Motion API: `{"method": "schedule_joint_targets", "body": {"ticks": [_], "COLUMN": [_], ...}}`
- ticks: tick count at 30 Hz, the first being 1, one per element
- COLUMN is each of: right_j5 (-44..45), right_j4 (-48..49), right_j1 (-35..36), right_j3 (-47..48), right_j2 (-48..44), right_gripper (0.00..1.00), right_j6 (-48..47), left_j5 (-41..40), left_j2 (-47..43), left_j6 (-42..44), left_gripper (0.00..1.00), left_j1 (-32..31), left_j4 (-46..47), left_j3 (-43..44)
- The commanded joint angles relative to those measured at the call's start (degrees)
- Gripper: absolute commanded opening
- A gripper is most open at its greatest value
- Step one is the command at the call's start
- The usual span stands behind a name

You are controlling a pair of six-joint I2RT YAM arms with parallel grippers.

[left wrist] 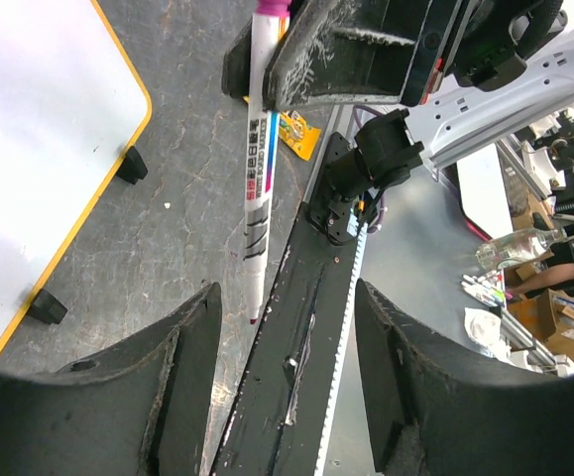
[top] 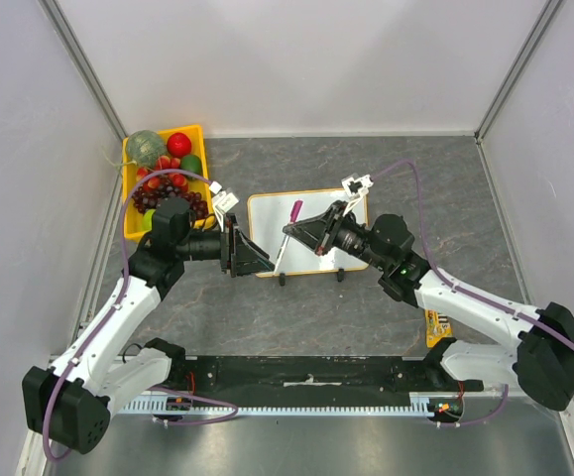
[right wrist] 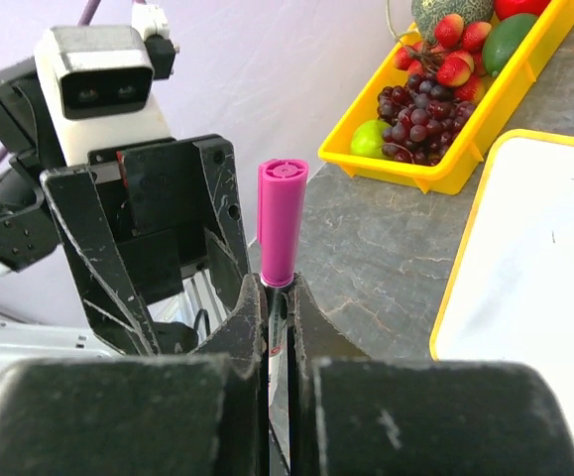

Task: Write a sentence on the whiteboard
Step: Pass from the right arm to the left

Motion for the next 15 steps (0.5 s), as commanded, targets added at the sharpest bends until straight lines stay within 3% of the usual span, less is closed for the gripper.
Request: {"method": "schedule_joint_targets", "body": {"ticks": [1, 9, 11, 15], "right_j5": [3.4, 3.3, 3.4, 3.4], "right_j4": [8.7, 15.1, 15.1, 15.0], "right_j1": [-0.1, -0.1, -0.1, -0.1], "right_j3": [-0.3, -1.1, -0.7, -0.9], "right_j2": [-0.5, 1.7, 1.8, 2.1], "right_gripper": [0.00, 0.00, 0.00, 0.00], "right_j6": [4.9, 9.3, 9.6, 9.6], "left_j5": [0.0, -1.2, -1.9, -2.4], "left_j2": [0.0, 0.1, 0.1, -0.4], "left_j6": [-0.7, -0.5, -0.5, -0.3], "left_gripper": [0.61, 0.60, 0.54, 0.27], "left_j1": [0.1, 0.1, 0.1, 0.2], "left_j4": [0.7, 0.3, 0.1, -0.3], "left_j3": [0.5, 0.2, 0.2, 0.6]}}
